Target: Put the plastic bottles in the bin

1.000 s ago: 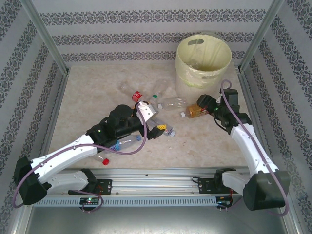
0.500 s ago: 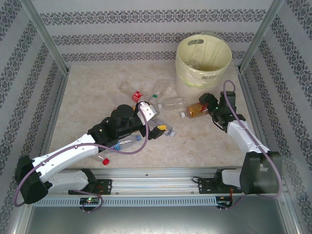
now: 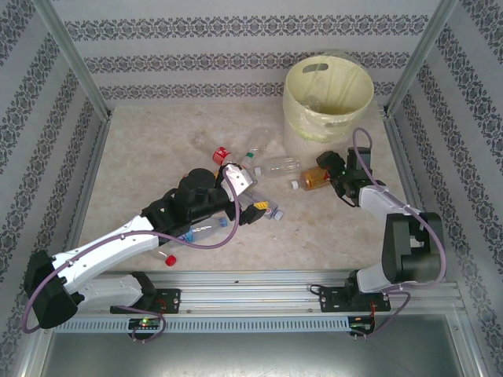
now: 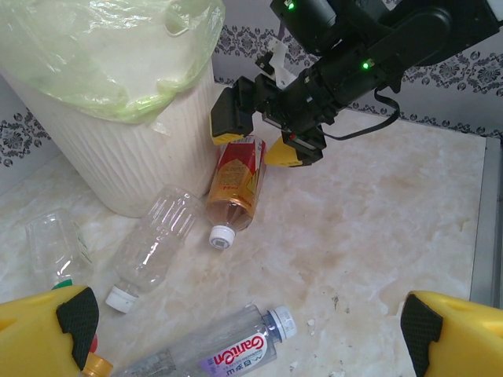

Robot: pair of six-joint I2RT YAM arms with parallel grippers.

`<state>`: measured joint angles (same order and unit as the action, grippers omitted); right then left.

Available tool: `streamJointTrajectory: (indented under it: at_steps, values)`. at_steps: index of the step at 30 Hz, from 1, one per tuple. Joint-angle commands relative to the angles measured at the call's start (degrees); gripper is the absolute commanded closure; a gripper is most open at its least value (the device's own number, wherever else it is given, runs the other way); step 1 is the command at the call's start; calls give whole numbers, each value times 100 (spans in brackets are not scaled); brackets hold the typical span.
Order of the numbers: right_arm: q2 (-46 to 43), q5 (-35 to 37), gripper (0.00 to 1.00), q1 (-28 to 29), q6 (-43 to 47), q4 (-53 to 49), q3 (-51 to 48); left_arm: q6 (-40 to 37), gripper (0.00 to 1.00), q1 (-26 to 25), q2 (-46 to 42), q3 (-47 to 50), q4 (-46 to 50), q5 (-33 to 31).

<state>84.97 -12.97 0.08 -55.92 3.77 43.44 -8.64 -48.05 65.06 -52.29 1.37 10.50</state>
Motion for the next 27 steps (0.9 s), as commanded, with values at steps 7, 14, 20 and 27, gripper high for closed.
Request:
streamJointTrajectory:
  at_steps: [7, 14, 20, 27]
  values:
    - [541, -65, 10, -68, -285, 507, -55, -120, 0, -90, 48, -150, 127, 11]
    - [816, -21, 9, -62, -359, 653, -55, -146, 0, -90, 66, -154, 141, -3]
    - [985, 71, 9, -60, -450, 814, -114, -164, 0, -90, 68, -156, 146, -18]
    - [1184, 121, 11, -60, -607, 1026, -158, -190, 0, -90, 77, -157, 151, -22]
